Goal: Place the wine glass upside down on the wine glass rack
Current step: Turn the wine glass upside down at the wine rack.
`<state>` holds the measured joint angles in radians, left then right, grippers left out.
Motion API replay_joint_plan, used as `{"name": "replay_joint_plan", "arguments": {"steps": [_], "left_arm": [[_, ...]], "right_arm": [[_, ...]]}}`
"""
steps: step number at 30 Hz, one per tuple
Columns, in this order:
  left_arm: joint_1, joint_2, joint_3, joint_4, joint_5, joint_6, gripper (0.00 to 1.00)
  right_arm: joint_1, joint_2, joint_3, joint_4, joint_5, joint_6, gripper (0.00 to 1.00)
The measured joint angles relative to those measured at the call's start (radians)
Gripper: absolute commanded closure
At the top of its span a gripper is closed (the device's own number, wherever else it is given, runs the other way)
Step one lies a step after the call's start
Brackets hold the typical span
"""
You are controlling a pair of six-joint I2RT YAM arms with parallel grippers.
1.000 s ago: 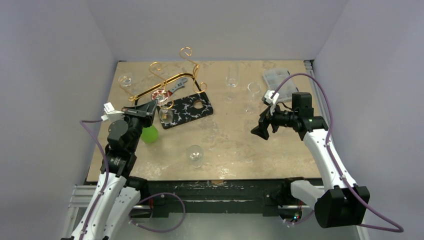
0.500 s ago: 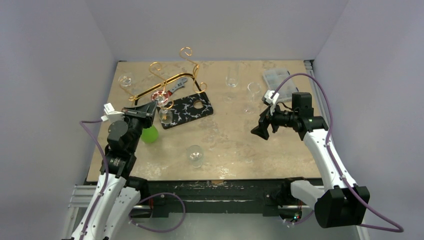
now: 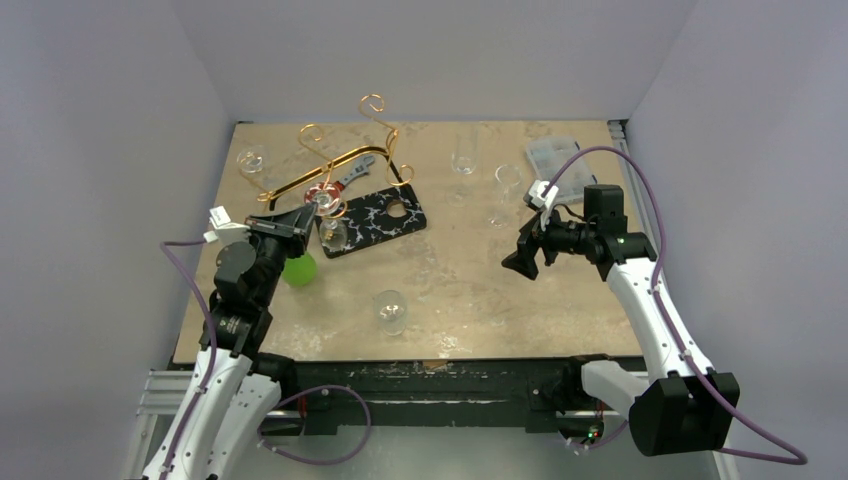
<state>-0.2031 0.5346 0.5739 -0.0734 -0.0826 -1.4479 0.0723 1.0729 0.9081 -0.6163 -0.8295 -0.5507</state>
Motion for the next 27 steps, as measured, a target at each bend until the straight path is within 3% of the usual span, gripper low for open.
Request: {"name": "replay_joint_plan", "arguments": {"steps": [27], "left_arm": [[0.0, 0.007, 0.0, 0.004, 0.039, 0.0, 1.0]], "right_arm": [[0.0, 0.0, 0.0, 0.0, 0.0, 0.0, 0.09]]}}
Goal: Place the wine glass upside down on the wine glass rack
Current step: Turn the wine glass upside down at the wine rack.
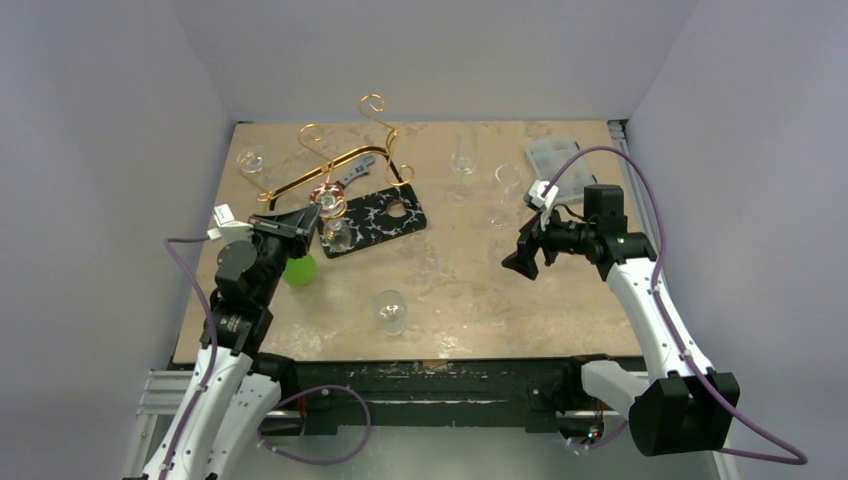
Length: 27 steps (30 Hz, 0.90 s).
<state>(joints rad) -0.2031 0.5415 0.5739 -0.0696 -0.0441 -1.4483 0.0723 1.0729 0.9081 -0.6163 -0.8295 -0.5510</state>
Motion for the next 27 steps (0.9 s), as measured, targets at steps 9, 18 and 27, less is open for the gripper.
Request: {"name": "replay_joint_plan", "arguments": {"steps": [9, 18, 27], "left_arm": [[0.0, 0.058, 0.0, 0.018, 0.037, -0.011, 1.0], [0.0, 0.108, 0.0, 0.071, 0.044, -0.014, 1.0], [0.0, 0.172, 0.0, 0.105, 0.045, -0.018, 0.86]], "right_arm": [[0.0, 0.0, 0.0, 0.0, 0.0, 0.0, 0.09], [0.0, 0.0, 0.0, 0.0, 0.0, 0.0, 0.09], [0.0, 0.0, 0.0, 0.0, 0.0, 0.0, 0.09]]}}
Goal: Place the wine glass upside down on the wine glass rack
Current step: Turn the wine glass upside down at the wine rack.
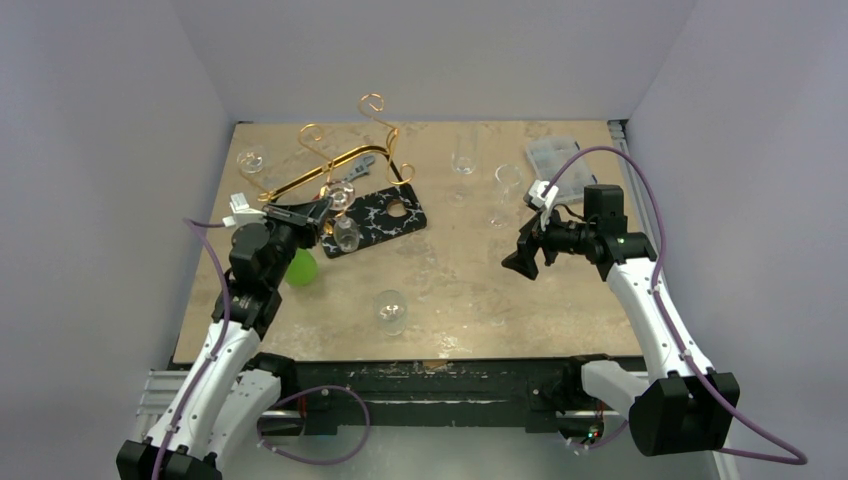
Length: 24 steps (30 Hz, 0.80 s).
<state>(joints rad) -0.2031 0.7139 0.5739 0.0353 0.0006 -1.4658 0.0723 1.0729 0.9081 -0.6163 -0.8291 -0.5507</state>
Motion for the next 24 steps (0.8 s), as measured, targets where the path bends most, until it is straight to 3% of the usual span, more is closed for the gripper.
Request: {"name": "replay_joint_plan", "arguments": {"steps": [4, 11, 24], "left_arm": [[0.0, 0.0, 0.0, 0.013, 0.005, -0.005, 0.72], [0.0, -0.007, 0.0, 0.015, 0.007, -0.008, 0.64], [0.0, 0.005, 0.052, -0.041, 0.022, 0.01, 0.4]], "right_arm": [[0.0, 0.0, 0.0, 0.0, 0.0, 0.0, 0.09], [0.0, 0.0, 0.0, 0.0, 0.0, -0.001, 0.09], [0.0, 0.0, 0.0, 0.0, 0.0, -0.001, 0.09]]}}
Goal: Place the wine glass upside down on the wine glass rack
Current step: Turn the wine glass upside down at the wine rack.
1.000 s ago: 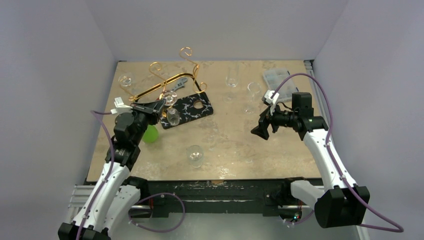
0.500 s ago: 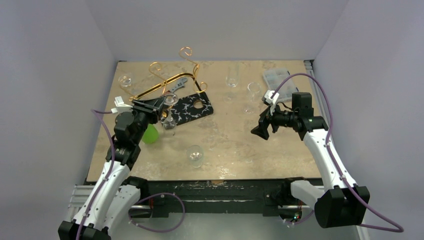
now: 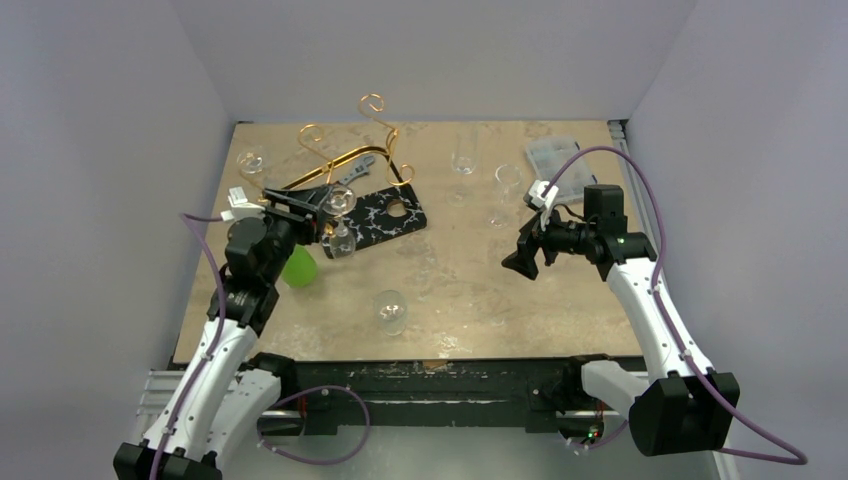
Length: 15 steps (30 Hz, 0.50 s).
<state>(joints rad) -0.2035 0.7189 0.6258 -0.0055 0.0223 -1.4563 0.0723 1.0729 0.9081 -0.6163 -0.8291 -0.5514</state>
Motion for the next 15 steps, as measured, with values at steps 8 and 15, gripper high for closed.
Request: {"name": "replay_joint_plan", "arguments": {"steps": [8, 15], "left_arm": [[0.0, 0.03, 0.078, -0.099, 0.007, 0.039, 0.33], [0.0, 0.069, 0.133, -0.15, 0.016, 0.092, 0.31]], "right_arm": [[0.0, 0.0, 0.0, 0.0, 0.0, 0.0, 0.09], [0.0, 0.0, 0.0, 0.0, 0.0, -0.002, 0.09]]}}
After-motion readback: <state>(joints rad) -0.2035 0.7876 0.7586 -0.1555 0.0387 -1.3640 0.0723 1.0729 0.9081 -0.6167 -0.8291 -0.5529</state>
